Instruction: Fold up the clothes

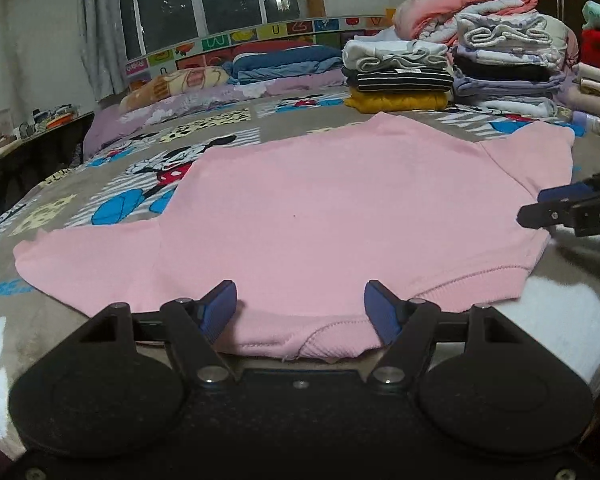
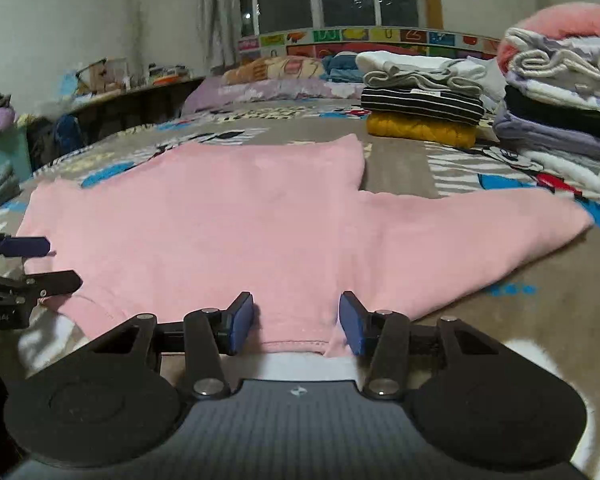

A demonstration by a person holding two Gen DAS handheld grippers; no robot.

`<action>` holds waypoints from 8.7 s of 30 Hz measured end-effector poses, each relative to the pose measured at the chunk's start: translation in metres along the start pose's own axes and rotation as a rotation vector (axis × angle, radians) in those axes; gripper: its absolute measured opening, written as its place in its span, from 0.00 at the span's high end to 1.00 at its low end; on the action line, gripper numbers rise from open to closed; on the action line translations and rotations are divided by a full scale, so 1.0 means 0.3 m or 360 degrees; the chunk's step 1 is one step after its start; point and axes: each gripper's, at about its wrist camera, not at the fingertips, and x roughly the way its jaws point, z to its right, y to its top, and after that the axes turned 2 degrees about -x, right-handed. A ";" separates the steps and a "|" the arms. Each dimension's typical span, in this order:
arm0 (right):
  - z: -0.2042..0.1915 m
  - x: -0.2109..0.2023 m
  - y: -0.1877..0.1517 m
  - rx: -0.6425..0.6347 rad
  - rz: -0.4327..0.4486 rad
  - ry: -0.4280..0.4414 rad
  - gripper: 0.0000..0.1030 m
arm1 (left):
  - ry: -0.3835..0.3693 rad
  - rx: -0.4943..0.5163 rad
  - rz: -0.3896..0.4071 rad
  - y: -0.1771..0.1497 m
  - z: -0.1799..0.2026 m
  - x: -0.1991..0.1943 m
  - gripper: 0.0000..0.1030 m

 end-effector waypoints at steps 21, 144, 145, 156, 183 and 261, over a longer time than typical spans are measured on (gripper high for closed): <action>0.321 -0.123 -0.049 0.0844 0.0227 -0.0089 0.52 | -0.0330 0.0436 0.0035 0.110 0.316 -0.028 0.30; 0.754 -0.358 -0.257 0.1909 0.1011 -0.0476 0.41 | 0.0099 0.1608 0.0108 0.388 1.364 0.450 0.47; 0.754 -0.360 -0.258 0.1908 0.1013 -0.0480 0.41 | 0.0092 0.1595 0.0085 0.398 1.366 0.465 0.52; 0.744 -0.382 -0.265 0.1882 0.1062 -0.0497 0.41 | -0.0077 0.1209 -0.0008 0.476 1.295 0.462 0.94; 0.039 -0.064 0.046 0.0156 0.0253 0.0076 0.39 | -0.0618 -0.0128 0.0028 0.903 0.369 0.136 0.94; -0.368 -0.024 -0.026 -0.0897 0.0045 0.0202 0.54 | -0.0401 -0.1077 -0.0129 0.210 -0.570 0.293 0.74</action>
